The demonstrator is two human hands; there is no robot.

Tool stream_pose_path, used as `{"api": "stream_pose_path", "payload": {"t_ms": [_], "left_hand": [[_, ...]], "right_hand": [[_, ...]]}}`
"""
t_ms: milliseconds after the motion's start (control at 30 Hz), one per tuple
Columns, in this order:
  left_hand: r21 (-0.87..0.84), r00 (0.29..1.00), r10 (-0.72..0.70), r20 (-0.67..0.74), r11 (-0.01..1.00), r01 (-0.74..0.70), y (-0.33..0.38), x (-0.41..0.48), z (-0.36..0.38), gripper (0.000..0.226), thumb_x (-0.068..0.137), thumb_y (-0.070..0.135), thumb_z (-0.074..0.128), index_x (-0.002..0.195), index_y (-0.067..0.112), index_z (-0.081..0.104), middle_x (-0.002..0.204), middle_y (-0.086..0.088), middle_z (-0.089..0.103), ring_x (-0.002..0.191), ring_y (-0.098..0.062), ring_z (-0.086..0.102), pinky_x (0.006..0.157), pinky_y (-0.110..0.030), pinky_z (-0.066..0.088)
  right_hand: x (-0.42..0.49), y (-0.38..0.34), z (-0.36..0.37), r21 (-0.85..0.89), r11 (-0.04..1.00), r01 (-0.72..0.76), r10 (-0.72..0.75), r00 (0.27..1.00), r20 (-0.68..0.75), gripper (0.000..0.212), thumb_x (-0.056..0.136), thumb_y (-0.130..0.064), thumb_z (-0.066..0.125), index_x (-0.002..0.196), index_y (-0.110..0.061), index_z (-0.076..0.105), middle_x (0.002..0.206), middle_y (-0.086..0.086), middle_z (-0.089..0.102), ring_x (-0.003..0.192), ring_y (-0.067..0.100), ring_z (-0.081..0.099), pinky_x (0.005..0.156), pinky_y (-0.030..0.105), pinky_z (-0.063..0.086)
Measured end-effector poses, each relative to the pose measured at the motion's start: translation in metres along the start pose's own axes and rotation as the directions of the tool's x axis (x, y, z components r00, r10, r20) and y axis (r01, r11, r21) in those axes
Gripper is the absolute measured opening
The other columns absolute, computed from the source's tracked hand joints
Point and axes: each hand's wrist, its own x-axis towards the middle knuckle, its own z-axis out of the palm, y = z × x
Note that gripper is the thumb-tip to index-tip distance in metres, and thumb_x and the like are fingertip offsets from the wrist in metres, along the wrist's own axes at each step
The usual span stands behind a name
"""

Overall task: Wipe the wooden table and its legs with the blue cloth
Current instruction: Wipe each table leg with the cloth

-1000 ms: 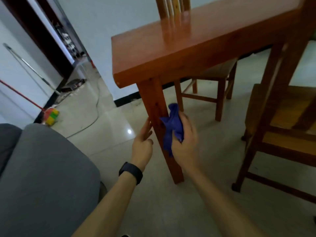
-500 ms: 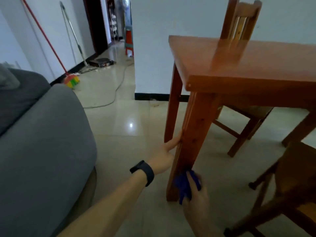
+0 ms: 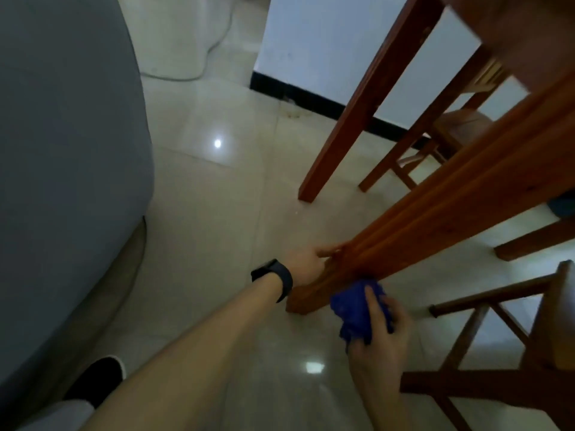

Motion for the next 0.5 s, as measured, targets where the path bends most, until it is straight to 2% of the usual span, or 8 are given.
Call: {"api": "stream_pose_path", "payload": {"t_ms": [100, 167, 233, 267, 333, 367, 433, 500], "left_hand": [[-0.044, 0.998, -0.056, 0.042, 0.997, 0.058, -0.030, 0.013, 0.003, 0.063, 0.094, -0.003, 0.039, 0.145, 0.032, 0.048, 0.150, 0.002, 0.048, 0.139, -0.019, 0.041, 0.112, -0.034, 0.034], [-0.085, 0.995, -0.088, 0.040, 0.992, 0.091, -0.044, 0.021, 0.001, 0.062, 0.094, -0.005, 0.037, 0.142, 0.031, 0.052, 0.148, 0.004, 0.050, 0.137, -0.018, 0.044, 0.102, -0.027, 0.037], [-0.166, 0.993, -0.108, 0.045, 0.980, 0.114, -0.049, 0.024, 0.000, 0.062, 0.094, -0.008, 0.034, 0.141, 0.028, 0.053, 0.147, 0.001, 0.051, 0.136, -0.017, 0.045, 0.097, -0.024, 0.040], [-0.215, 0.993, -0.096, 0.062, 0.971, 0.107, -0.051, 0.025, -0.002, 0.066, 0.092, -0.014, 0.031, 0.142, 0.024, 0.052, 0.148, -0.001, 0.050, 0.137, -0.018, 0.044, 0.094, -0.022, 0.044], [-0.286, 0.991, -0.071, 0.110, 0.953, 0.100, -0.051, 0.022, -0.005, 0.074, 0.087, -0.022, 0.027, 0.143, 0.020, 0.050, 0.151, -0.003, 0.046, 0.139, -0.020, 0.040, 0.084, -0.018, 0.050], [-0.298, 0.989, -0.073, 0.127, 0.948, 0.108, -0.052, 0.021, -0.006, 0.076, 0.085, -0.024, 0.027, 0.143, 0.021, 0.050, 0.151, -0.003, 0.045, 0.140, -0.020, 0.040, 0.080, -0.016, 0.050], [-0.308, 0.987, -0.079, 0.141, 0.944, 0.120, -0.054, 0.021, -0.011, 0.078, 0.083, -0.025, 0.028, 0.143, 0.021, 0.051, 0.151, -0.003, 0.046, 0.140, -0.019, 0.040, 0.073, -0.011, 0.052], [-0.332, 0.984, -0.076, 0.163, 0.935, 0.127, -0.053, 0.019, -0.013, 0.078, 0.083, -0.025, 0.028, 0.144, 0.018, 0.050, 0.150, -0.004, 0.047, 0.139, -0.018, 0.041, 0.067, -0.007, 0.051]], "right_hand": [[0.023, -0.035, 0.000, -0.137, 0.947, 0.292, -0.321, 0.888, -0.328, 0.066, 0.078, -0.005, 0.061, 0.140, -0.016, 0.040, 0.140, 0.009, 0.027, 0.125, 0.031, 0.035, 0.110, 0.027, 0.031], [0.040, -0.035, 0.019, -0.270, 0.887, 0.375, -0.447, 0.842, -0.302, 0.061, 0.083, -0.014, 0.058, 0.141, -0.014, 0.038, 0.140, 0.013, 0.028, 0.125, 0.033, 0.036, 0.114, 0.022, 0.020], [0.036, -0.013, 0.046, -0.412, 0.804, 0.429, -0.500, 0.862, -0.078, 0.072, 0.074, -0.008, 0.067, 0.142, -0.019, 0.042, 0.145, 0.011, 0.035, 0.123, 0.033, 0.042, 0.113, 0.035, 0.024], [0.027, 0.003, 0.062, -0.449, 0.766, 0.460, -0.477, 0.875, 0.082, 0.078, 0.067, -0.004, 0.072, 0.140, -0.020, 0.049, 0.146, 0.008, 0.041, 0.121, 0.033, 0.047, 0.107, 0.044, 0.035], [0.007, 0.030, 0.086, -0.435, 0.773, 0.462, -0.318, 0.875, 0.365, 0.078, 0.058, 0.001, 0.076, 0.131, -0.020, 0.060, 0.146, 0.002, 0.047, 0.116, 0.033, 0.051, 0.086, 0.053, 0.052], [0.000, 0.038, 0.088, -0.421, 0.801, 0.425, -0.259, 0.880, 0.397, 0.078, 0.057, 0.004, 0.075, 0.130, -0.020, 0.061, 0.147, -0.001, 0.047, 0.116, 0.031, 0.049, 0.079, 0.051, 0.055], [-0.005, 0.034, 0.077, -0.383, 0.856, 0.348, -0.251, 0.927, 0.280, 0.079, 0.059, 0.009, 0.073, 0.132, -0.017, 0.058, 0.146, -0.002, 0.044, 0.118, 0.029, 0.044, 0.081, 0.049, 0.057], [0.000, 0.018, 0.058, -0.337, 0.851, 0.402, -0.423, 0.906, 0.012, 0.071, 0.069, 0.008, 0.065, 0.135, -0.013, 0.053, 0.145, 0.006, 0.043, 0.120, 0.032, 0.043, 0.098, 0.041, 0.046]]}}
